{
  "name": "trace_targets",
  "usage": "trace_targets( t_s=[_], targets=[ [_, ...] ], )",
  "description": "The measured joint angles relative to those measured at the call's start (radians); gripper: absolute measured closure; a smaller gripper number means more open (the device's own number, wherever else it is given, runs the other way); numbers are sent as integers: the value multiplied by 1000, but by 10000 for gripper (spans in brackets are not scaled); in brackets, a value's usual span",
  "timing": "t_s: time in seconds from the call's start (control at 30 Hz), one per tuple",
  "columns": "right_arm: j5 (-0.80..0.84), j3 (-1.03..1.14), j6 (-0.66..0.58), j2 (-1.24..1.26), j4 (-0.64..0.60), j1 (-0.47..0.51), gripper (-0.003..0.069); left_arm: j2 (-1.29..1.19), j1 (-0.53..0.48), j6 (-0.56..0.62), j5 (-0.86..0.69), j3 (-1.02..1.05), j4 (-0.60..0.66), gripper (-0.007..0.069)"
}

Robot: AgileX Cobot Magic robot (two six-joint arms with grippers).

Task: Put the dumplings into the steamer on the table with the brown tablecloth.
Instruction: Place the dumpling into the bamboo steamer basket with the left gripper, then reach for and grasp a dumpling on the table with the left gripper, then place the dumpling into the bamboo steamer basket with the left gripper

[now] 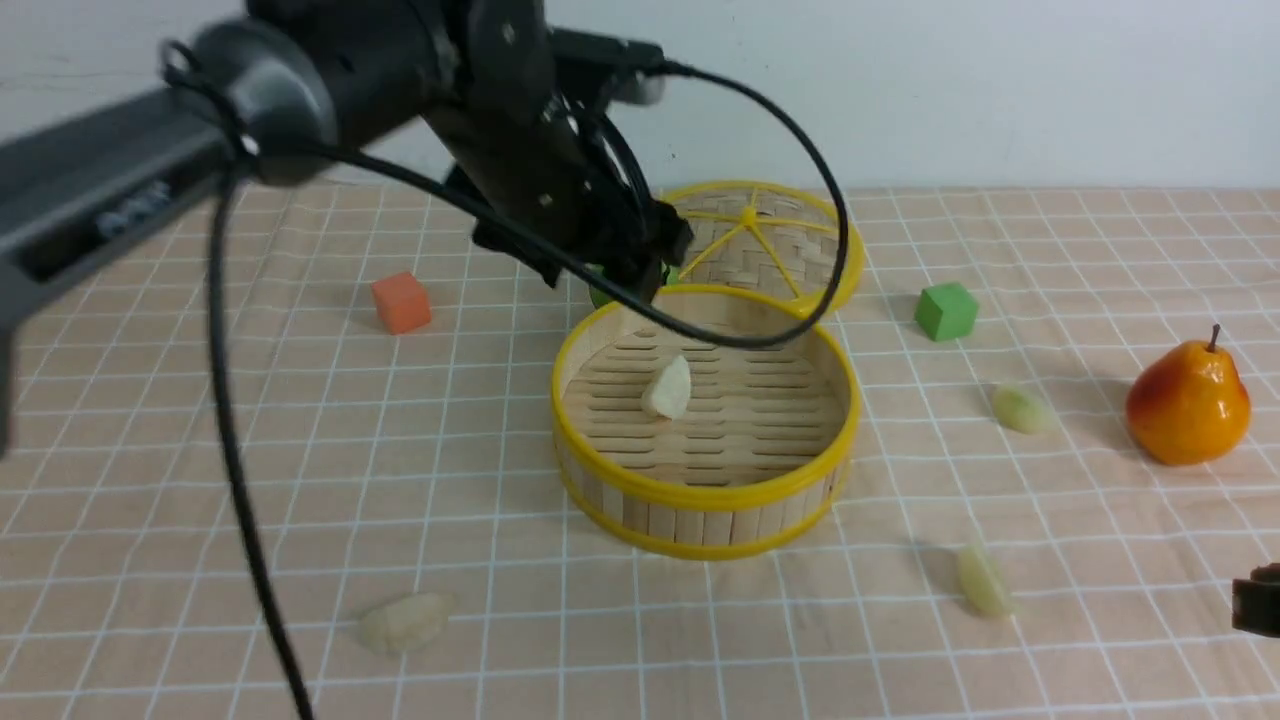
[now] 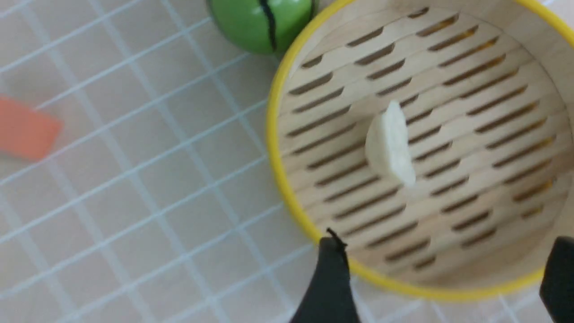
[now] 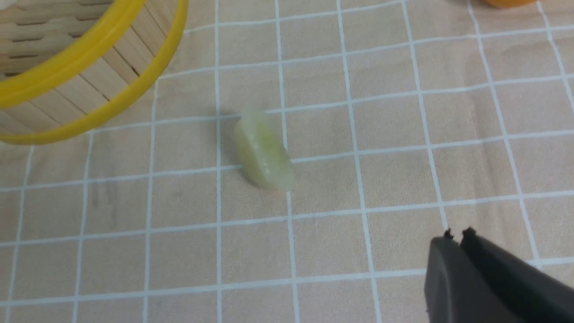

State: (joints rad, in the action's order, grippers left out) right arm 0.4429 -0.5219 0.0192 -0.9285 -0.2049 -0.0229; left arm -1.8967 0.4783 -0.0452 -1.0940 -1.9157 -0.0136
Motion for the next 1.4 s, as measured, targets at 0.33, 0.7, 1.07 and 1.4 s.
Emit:
trace_targets(
  t_s=[0.33, 0.7, 1.07, 1.4],
  targets=[
    [17, 0, -1, 0, -56, 0, 627, 131, -56, -10, -103, 459, 26, 81],
    [18, 0, -2, 0, -85, 0, 626, 57, -55, 166, 196, 726, -16, 190],
    [19, 0, -2, 0, -92, 0, 622, 28, -62, 178, 210, 709, -9, 383],
    [19, 0, -3, 0, -92, 0, 615, 20, -57, 129, -19, 453, 124, 463]
  ],
)
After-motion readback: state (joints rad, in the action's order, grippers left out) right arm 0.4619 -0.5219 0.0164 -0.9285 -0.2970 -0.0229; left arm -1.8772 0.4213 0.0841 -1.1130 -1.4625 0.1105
